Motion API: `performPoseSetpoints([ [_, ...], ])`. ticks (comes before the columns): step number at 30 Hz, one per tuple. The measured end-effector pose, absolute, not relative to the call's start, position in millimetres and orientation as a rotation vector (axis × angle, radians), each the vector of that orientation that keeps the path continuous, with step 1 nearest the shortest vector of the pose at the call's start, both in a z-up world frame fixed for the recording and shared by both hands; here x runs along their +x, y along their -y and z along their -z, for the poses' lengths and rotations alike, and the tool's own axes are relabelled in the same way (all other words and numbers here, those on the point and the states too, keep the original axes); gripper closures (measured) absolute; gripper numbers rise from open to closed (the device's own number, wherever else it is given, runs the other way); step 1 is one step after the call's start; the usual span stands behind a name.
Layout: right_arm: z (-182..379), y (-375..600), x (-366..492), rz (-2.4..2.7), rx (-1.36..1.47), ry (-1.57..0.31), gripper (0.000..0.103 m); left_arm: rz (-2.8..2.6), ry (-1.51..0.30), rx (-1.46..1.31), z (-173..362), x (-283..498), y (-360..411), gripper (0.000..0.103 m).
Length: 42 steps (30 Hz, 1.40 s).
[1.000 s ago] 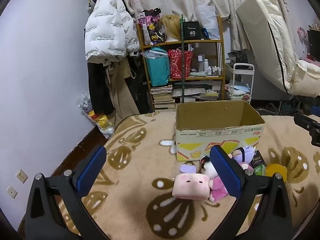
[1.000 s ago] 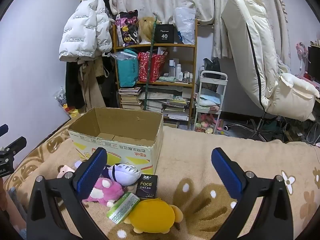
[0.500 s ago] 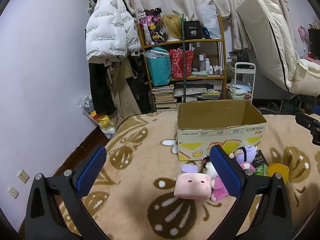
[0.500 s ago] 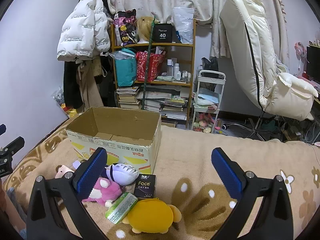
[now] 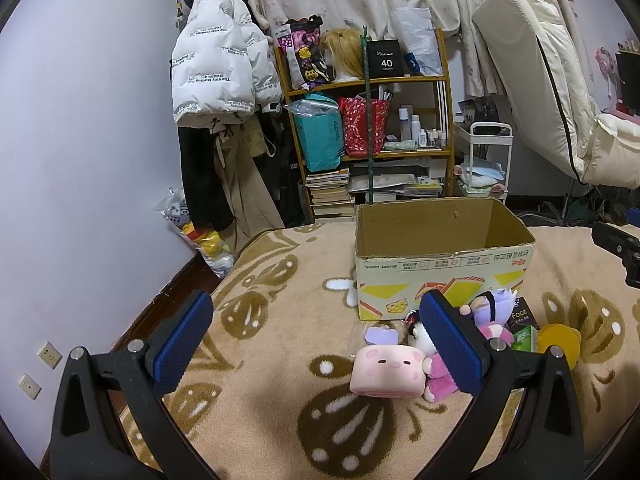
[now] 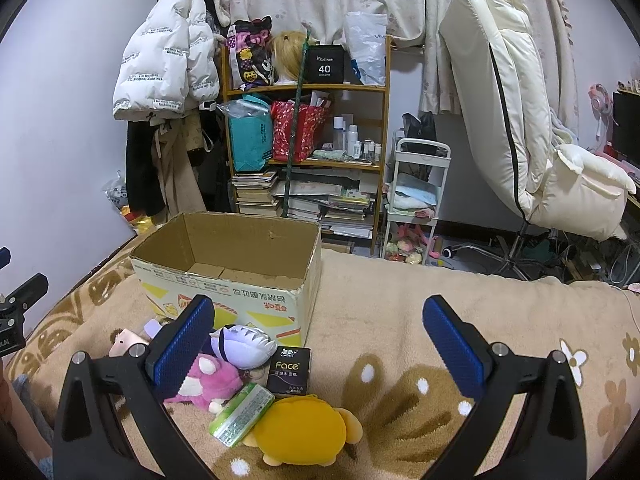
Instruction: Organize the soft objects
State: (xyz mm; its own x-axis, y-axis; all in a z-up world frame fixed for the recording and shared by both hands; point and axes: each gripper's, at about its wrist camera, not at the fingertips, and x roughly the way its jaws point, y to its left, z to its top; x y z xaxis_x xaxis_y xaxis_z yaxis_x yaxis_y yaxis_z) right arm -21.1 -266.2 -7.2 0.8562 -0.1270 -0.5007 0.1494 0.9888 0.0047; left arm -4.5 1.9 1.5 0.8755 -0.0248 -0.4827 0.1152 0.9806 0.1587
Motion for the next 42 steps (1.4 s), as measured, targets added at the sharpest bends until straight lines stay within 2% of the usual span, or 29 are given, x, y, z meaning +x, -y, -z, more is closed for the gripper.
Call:
performPoseSetpoints([
  [42,21,265,-23,0.163,0.048,-0.524,0.000,0.074,-0.504,0.209,8,-3,-4,0.001],
])
